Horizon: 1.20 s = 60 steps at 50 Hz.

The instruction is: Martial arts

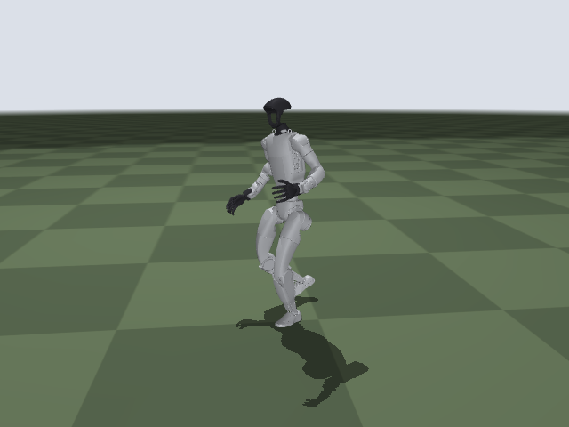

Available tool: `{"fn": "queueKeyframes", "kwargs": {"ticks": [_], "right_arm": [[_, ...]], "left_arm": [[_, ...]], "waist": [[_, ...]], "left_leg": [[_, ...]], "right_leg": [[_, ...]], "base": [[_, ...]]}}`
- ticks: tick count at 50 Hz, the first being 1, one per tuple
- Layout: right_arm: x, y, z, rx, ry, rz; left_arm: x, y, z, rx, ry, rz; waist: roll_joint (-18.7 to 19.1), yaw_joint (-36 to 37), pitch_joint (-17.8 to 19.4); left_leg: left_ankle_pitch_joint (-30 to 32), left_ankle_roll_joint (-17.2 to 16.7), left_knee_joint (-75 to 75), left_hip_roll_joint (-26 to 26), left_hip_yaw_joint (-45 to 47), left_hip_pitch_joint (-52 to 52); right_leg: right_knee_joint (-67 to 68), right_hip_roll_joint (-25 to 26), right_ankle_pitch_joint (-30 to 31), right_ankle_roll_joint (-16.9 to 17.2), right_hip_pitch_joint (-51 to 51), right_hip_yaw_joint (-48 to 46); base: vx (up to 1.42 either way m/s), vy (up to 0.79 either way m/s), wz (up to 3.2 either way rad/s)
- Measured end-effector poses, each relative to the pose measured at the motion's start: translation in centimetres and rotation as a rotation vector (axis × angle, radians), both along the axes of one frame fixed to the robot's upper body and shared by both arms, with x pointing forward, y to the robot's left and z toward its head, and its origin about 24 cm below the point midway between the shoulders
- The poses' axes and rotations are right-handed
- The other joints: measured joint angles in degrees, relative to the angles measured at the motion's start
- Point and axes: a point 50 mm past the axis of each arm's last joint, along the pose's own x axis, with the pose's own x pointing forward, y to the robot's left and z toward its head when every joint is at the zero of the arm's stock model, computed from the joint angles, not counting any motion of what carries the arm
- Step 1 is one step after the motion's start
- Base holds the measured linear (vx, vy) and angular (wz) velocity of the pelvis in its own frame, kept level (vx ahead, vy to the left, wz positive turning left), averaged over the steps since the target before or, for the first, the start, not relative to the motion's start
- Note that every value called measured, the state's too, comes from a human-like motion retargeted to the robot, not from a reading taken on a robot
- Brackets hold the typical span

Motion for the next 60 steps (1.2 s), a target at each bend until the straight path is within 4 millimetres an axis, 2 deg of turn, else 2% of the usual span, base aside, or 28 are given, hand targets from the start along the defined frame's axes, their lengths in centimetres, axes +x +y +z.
{"fn": "queueKeyframes", "kwargs": {"ticks": [2, 4, 8, 12, 16, 20, 25, 28, 30, 32, 35, 37, 39, 40, 43, 45, 47, 49, 51, 53, 55, 58, 60], "right_arm": [[-0.2, 0.4, -1.0, 0.033, 0.041, -0.013], [0.3, 0.8, -1.2, 0.059, 0.038, 0.000], [2.9, 1.7, 0.9, 0.077, -0.077, 0.086], [6.2, 2.7, 5.6, 0.063, -0.283, 0.227], [8.4, 4.0, 11.2, 0.045, -0.493, 0.366], [9.2, 5.1, 16.1, 0.031, -0.671, 0.470], [9.2, 6.1, 20.7, 0.026, -0.835, 0.552], [8.8, 6.3, 21.9, 0.044, -0.877, 0.572], [8.7, 6.2, 22.3, 0.058, -0.888, 0.565], [8.8, 5.9, 22.1, 0.076, -0.880, 0.539], [9.2, 5.2, 20.9, 0.115, -0.847, 0.478], [9.4, 4.9, 19.5, 0.149, -0.809, 0.431], [9.5, 4.6, 18.1, 0.180, -0.773, 0.390], [9.5, 4.6, 17.4, 0.196, -0.755, 0.372], [9.9, 4.5, 16.5, 0.223, -0.733, 0.354], [10.4, 4.6, 17.0, 0.224, -0.746, 0.378], [11.2, 4.9, 18.5, 0.209, -0.780, 0.438], [12.0, 5.4, 20.6, 0.180, -0.826, 0.518], [12.7, 6.0, 22.9, 0.143, -0.877, 0.603], [13.1, 6.7, 25.2, 0.115, -0.931, 0.680], [13.3, 7.4, 27.0, 0.100, -0.985, 0.734], [13.4, 8.0, 28.1, 0.138, -1.042, 0.756], [13.4, 8.2, 27.9, 0.188, -1.060, 0.747]], "left_arm": [[0.8, -0.1, 0.9, -0.021, -0.048, -0.001], [1.5, -0.1, 1.9, -0.024, -0.088, -0.017], [2.5, 0.0, 3.6, -0.005, -0.127, -0.073], [3.1, 0.3, 4.6, 0.017, -0.126, -0.147], [3.5, 0.6, 5.3, 0.003, -0.120, -0.232], [3.8, 0.8, 6.0, -0.023, -0.113, -0.324], [4.5, 0.3, 7.9, -0.072, -0.151, -0.463], [4.4, -0.8, 9.5, -0.100, -0.209, -0.568], [4.4, -1.7, 10.8, -0.131, -0.264, -0.649], [4.2, -2.8, 11.9, -0.177, -0.330, -0.721], [3.8, -4.2, 12.5, -0.279, -0.422, -0.782], [3.4, -4.8, 11.4, -0.367, -0.441, -0.759], [3.0, -4.9, 9.3, -0.459, -0.416, -0.687], [2.7, -4.9, 8.0, -0.505, -0.390, -0.641], [1.1, -4.4, 2.4, -0.617, -0.212, -0.463], [-0.8, -4.1, -1.9, -0.662, -0.043, -0.351], [-3.3, -3.8, -5.8, -0.690, 0.137, -0.272], [-6.2, -3.7, -9.0, -0.709, 0.311, -0.227], [-9.2, -3.7, -11.5, -0.733, 0.463, -0.207], [-11.7, -3.8, -13.0, -0.756, 0.578, -0.206], [-13.3, -4.1, -13.9, -0.781, 0.648, -0.219], [-13.5, -4.7, -14.0, -0.819, 0.651, -0.256], [-12.2, -5.0, -13.4, -0.824, 0.600, -0.303]], "waist": [[-1.15, -1.73, 0.49], [-1.69, -3.77, 0.90], [-0.64, -8.43, 1.41], [1.79, -12.99, 1.76], [4.24, -16.26, 2.19], [6.16, -17.85, 2.76], [8.15, -17.49, 3.93], [8.82, -16.85, 4.42], [9.64, -16.33, 5.41], [10.50, -15.66, 6.79], [11.60, -14.12, 8.38], [11.76, -12.23, 8.37], [11.46, -9.76, 7.94], [11.18, -8.42, 7.64], [9.78, -4.33, 6.89], [8.59, -2.02, 6.65], [7.34, -0.29, 6.53], [6.00, 0.94, 6.49], [4.63, 1.74, 6.41], [3.26, 2.14, 6.32], [1.89, 2.07, 6.25], [0.18, 1.25, 6.26], [-0.78, 0.44, 6.21]], "left_leg": [[0.41, 0.61, -0.86, -3.44, -1.57, 1.67], [1.42, 0.47, -2.40, -6.06, -3.26, 3.63], [4.38, -1.51, -4.99, -7.98, -6.65, 7.38], [8.96, -4.95, -6.75, -7.37, -9.76, 9.74], [15.92, -9.58, -7.23, -5.70, -12.56, 10.43], [21.73, -13.41, -5.42, -2.96, -13.92, 10.08], [19.97, -14.46, 0.19, 0.79, -15.31, 9.79], [13.08, -13.40, 5.89, 2.17, -15.80, 9.70], [8.77, -12.76, 10.28, 3.66, -15.79, 9.87], [8.47, -13.40, 15.43, 5.29, -15.47, 9.27], [10.27, -13.49, 22.68, 8.29, -14.03, 6.75], [10.97, -13.22, 25.33, 9.61, -13.10, 4.92], [11.16, -12.92, 26.21, 10.57, -12.18, 3.60], [10.97, -12.69, 26.19, 11.06, -11.66, 3.15], [9.62, -11.95, 23.99, 11.75, -10.43, 2.85], [8.25, -11.46, 21.70, 11.63, -9.82, 3.18], [6.79, -10.79, 19.14, 11.41, -9.19, 3.69], [5.56, -10.20, 16.36, 10.92, -8.59, 4.45], [4.32, -9.61, 13.47, 10.23, -7.96, 5.47], [3.09, -8.92, 10.82, 9.38, -7.24, 6.73], [1.80, -8.07, 8.58, 8.40, -6.34, 7.97], [0.41, -7.07, 6.23, 6.83, -5.30, 9.26], [0.28, -6.74, 4.86, 5.53, -4.93, 9.74]], "right_leg": [[5.12, -0.33, 0.62, -0.48, -2.24, 3.40], [8.34, 0.75, -0.02, -0.86, -4.66, 6.45], [9.02, 6.36, -3.50, -1.36, -9.46, 10.92], [4.32, 14.00, -5.37, -1.77, -14.39, 14.39], [-3.03, 21.66, -2.75, -1.17, -18.17, 17.41], [-11.58, 27.82, 1.74, 0.00, -19.50, 19.49], [-20.65, 33.67, 5.32, 0.64, -17.90, 20.89], [-18.53, 35.07, 1.15, -0.98, -17.66, 20.04], [-16.43, 35.61, -3.72, -3.06, -17.10, 18.72], [-14.18, 35.93, -6.97, -4.54, -16.57, 17.54], [-13.00, 35.86, -9.65, -5.73, -15.45, 16.60], [-13.88, 35.25, -9.80, -5.75, -14.47, 16.40], [-15.72, 34.26, -9.26, -5.54, -13.18, 16.05], [-16.77, 33.67, -8.93, -5.40, -12.45, 15.78], [-19.92, 32.00, -7.75, -4.74, -10.02, 14.89], [-21.18, 31.24, -7.22, -4.00, -8.71, 14.75], [-21.34, 30.67, -7.33, -3.42, -8.09, 14.86], [-20.94, 30.06, -7.73, -2.97, -7.82, 14.99], [-20.17, 29.42, -8.35, -2.71, -7.83, 15.10], [-19.00, 28.63, -9.28, -2.56, -8.09, 15.23], [-17.49, 27.65, -10.21, -2.39, -8.63, 15.40], [-14.69, 25.92, -11.13, -2.22, -9.74, 15.29], [-12.69, 24.42, -11.32, -2.11, -10.62, 14.79]], "base": [[0.28, 0.13, 1.17], [0.30, 0.09, 1.09], [0.32, 0.04, 0.94], [0.31, -0.01, 0.72], [0.25, -0.05, 0.47], [0.19, -0.06, 0.22], [0.19, -0.07, -0.01], [0.21, -0.04, -0.07], [0.23, -0.01, -0.07], [0.23, 0.02, -0.07], [0.22, 0.04, -0.06], [0.22, 0.06, -0.25], [0.22, 0.07, -0.40], [0.21, 0.08, -0.48], [0.20, 0.09, -0.56], [0.18, 0.10, -0.58], [0.16, 0.10, -0.56], [0.13, 0.10, -0.52], [0.11, 0.10, -0.44], [0.08, 0.09, -0.29], [0.06, 0.08, -0.13], [0.02, 0.07, 0.07], [-0.02, 0.06, 0.26]]}}
